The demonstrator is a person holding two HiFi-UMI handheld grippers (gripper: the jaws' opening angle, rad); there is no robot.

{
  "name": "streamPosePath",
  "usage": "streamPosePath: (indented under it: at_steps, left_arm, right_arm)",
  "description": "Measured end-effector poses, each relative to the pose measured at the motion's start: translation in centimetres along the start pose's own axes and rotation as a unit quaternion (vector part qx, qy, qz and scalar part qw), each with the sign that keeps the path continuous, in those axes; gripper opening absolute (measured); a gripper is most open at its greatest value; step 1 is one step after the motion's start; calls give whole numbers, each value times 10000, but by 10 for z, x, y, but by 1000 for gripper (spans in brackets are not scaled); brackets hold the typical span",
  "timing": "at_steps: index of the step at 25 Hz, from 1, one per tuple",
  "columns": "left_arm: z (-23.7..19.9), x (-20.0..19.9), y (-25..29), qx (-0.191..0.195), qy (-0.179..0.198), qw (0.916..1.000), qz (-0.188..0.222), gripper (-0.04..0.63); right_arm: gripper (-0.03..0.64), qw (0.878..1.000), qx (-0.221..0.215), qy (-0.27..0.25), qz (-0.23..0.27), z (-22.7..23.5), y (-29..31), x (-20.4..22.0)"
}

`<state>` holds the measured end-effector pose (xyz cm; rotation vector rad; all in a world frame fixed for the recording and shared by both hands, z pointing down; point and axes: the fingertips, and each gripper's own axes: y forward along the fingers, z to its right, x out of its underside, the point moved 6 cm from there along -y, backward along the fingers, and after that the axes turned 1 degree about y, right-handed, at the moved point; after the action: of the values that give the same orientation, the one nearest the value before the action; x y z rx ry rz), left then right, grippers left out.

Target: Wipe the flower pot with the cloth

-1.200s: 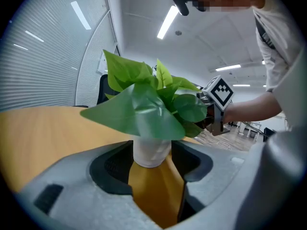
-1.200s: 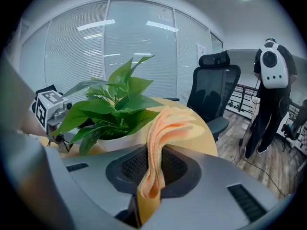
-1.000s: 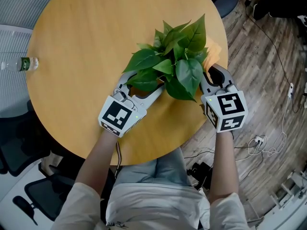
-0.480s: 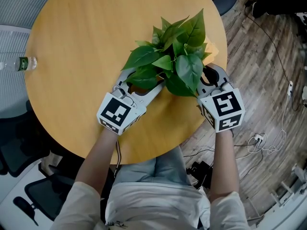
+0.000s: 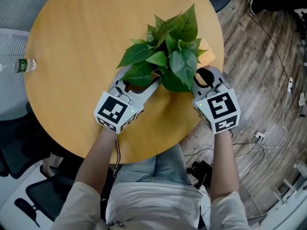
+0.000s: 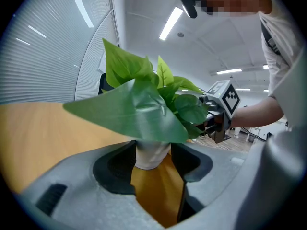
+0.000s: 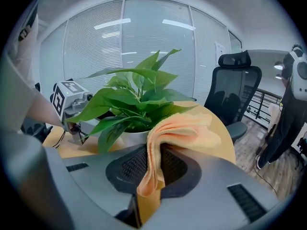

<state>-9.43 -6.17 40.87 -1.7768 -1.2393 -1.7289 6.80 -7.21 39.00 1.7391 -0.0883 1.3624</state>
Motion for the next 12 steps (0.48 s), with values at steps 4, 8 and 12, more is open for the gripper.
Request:
streamPosePath:
  at_steps: [4, 8, 12]
  left_arm:
    - [1, 1, 0, -49, -43, 10000, 0, 238]
    - [3, 0, 0, -107, -67, 9999, 1, 238]
    - [6, 0, 1, -190, -103, 9998, -6, 238]
  right_arm:
    - [51, 10000, -44, 0, -6, -4, -3, 3]
    - [51, 10000, -83, -9, -10, -9, -6, 5]
    - [51, 9999, -123, -21, -11, -12, -9, 7]
